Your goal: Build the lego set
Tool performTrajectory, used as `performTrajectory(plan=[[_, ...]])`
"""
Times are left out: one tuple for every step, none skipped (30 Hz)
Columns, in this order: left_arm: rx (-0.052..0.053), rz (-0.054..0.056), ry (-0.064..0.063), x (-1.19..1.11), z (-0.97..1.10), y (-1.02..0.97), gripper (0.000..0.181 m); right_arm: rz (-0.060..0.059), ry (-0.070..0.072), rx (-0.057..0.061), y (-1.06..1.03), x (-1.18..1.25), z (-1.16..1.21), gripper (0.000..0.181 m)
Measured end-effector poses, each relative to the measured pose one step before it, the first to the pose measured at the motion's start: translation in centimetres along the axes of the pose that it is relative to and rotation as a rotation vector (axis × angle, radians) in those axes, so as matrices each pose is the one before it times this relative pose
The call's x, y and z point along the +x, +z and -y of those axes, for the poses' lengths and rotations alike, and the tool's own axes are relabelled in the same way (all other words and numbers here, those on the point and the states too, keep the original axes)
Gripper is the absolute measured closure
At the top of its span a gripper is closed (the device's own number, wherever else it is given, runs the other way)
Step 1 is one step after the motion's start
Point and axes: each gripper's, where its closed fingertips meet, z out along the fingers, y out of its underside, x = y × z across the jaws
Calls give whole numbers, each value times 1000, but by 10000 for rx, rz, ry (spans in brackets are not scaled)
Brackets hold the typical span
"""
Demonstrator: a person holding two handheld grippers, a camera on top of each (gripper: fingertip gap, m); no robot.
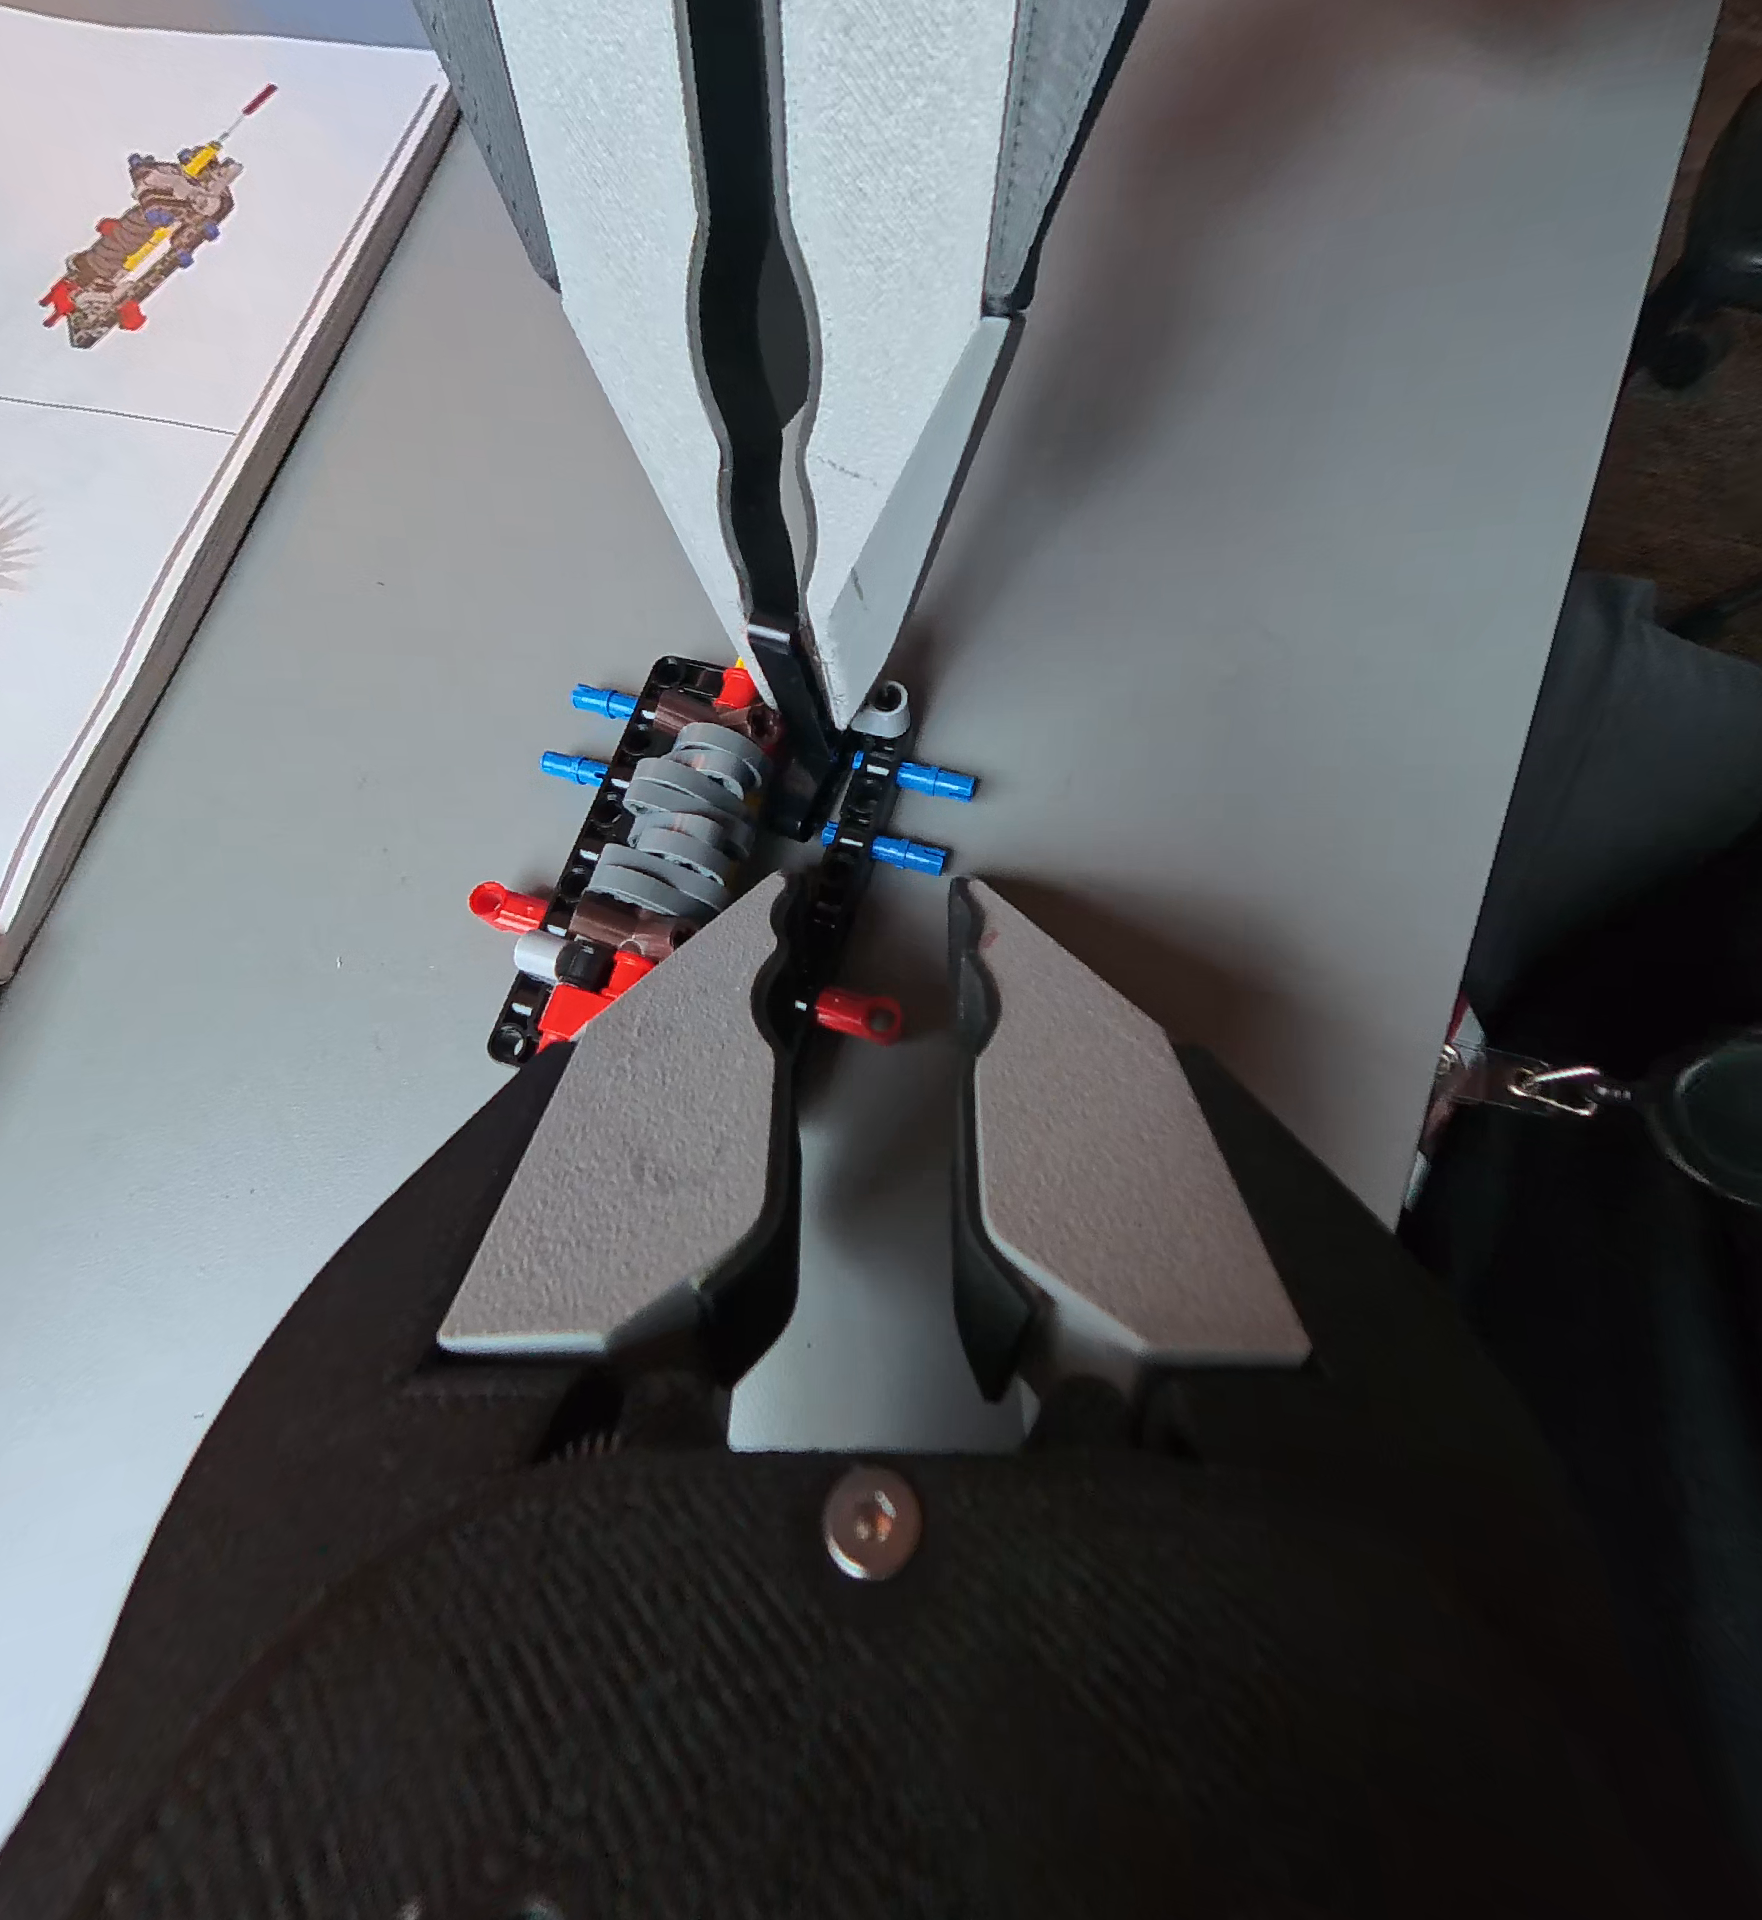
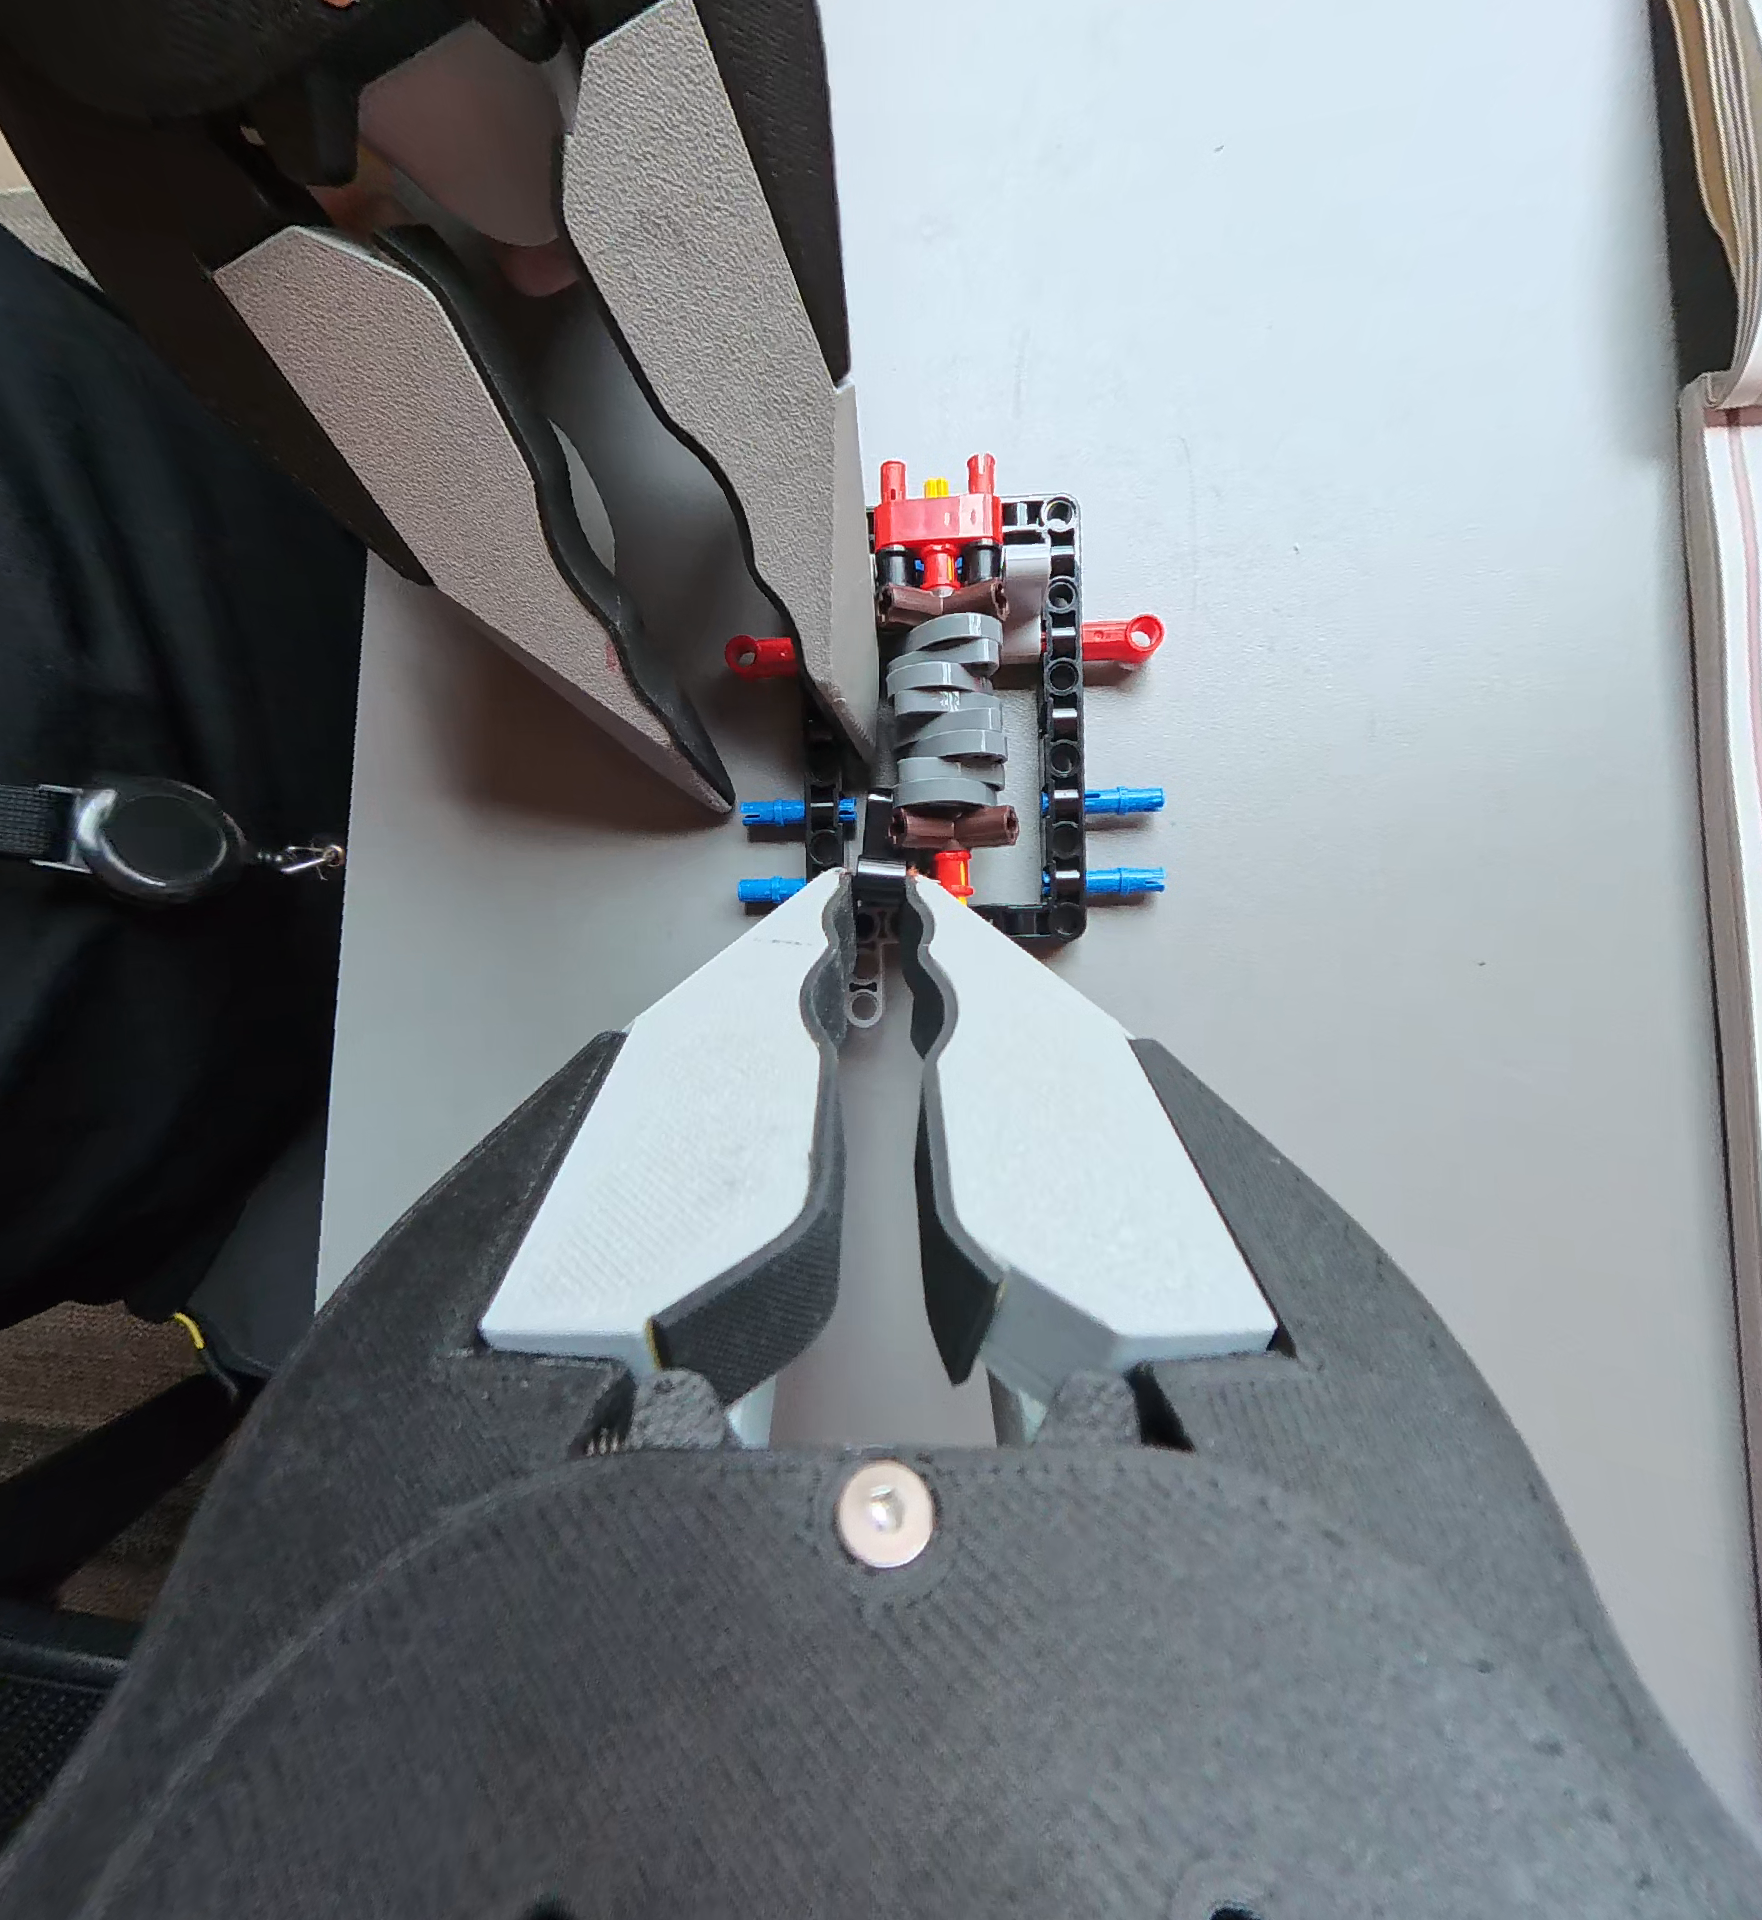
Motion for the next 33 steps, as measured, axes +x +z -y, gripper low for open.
performTrajectory(plan=[[1, 34, 11, 1, 0, -9, 156, -7, -3, 10, -14, 8, 1, 177], [4, 28, 24, 6, 0, -13, 156, -4, 1, 5, -21, 5, 8, 177], [8, 10, 20, 23, -2, -32, 156, -1, 8, -4, -15, 4, -3, 177], [3, 26, 23, 10, -9, -8, 155, -14, 13, -7, 4, 7, 2, 177], [7, 29, 29, 1, -3, -5, 155, -15, 21, -10, -11, -3, -4, 176], [3, 14, 19, 2, 9, 0, 155, -7, 37, -10, 6, 3, -9, 176], [1, 4, 4, -2, -3, -6, 155, 11, 62, 3, -1, -18, -10, 177], [2, -2, 2, 1, 2, 1, 155, 40, 86, 21, 1, -20, -8, 177], [2, 9, 16, 10, -2, -10, 155, 58, 94, 42, 10, -39, 1, 177], [7, 13, 36, 31, -5, -25, 155, 71, 91, 61, 2, -36, -12, 177], [14, 1, 59, 50, 1, -29, 155, 102, 106, 72, 11, -56, -35, 177], [16, -4, 65, 75, -8, -30, 154, 132, 139, 101, -13, -42, -11, 177], [8, 14, 47, 27, -7, -31, 154, 162, 187, 119, -20, -19, 12, 177], [8, 8, 32, 27, -2, -21, 154, 193, 222, 117, -40, -9, 11, 177], [8, 10, 25, 23, 4, -15, 154, 201, 222, 121, -69, 12, 45, 177], [3, 21, 17, -7, -7, -3, 154, 206, 216, 120, -90, -18, 65, 177], [6, 0, 13, 17, -1, -11, 154, 228, 221, 87, -64, -50, 7, 177], [7, -7, 14, 20, 5, -4, 154, 241, 213, 50, -21, -92, -20, 177], [2, 18, 18, 4, 4, -7, 154, 171, 152, 48, 0, -42, -15, 177], [-2, 17, 14, -4, -9, 0, 154, 101, 74, 49, 7, -14, 10, 177], [1, -1, -4, 3, 2, 1, 154, 60, 21, 34, -4, -18, -1, 177], [2, -8, -9, -3, -2, 1, 154, 23, -1, 18, -8, 0, 4, 177], [0, -4, -2, 7, 0, 0, 154, -15, -22, -2, -1, 12, -1, 177], [0, -1, 1, 1, -1, 0, 154, -76, -68, -28, -5, 21, -3, 177], [1, -2, 0, -4, 7, 7, 154, -176, -118, -73, -8, 73, -1, 177], [1, 3, 4, 1, 6, 4, 154, -277, -208, -132, 3, 80, 2, 177], [-2, -6, -6, 1, 6, 11, 154, -334, -301, -202, 25, 46, -27, 177], [0, -15, -16, 3, 6, -1, 154, -381, -335, -254, 36, 62, -42, 177], [-1, -16, -17, -7, -3, 7, 154, -351, -332, -301, 84, 19, -61, 177], [0, -6, -4, -1, 9, 13, 154, -276, -305, -318, 125, -45, -75, 177], [-8, 18, 5, -12, 9, 12, 154, -219, -264, -298, 132, -54, -60, 177], [-3, 71, -14, -86, 32, 21, 152, -168, -236, -255, 116, -58, -25, 177], [-7, 18, 6, 5, 30, 29, 152, -74, -220, -191, 61, -107, 3, 177]])
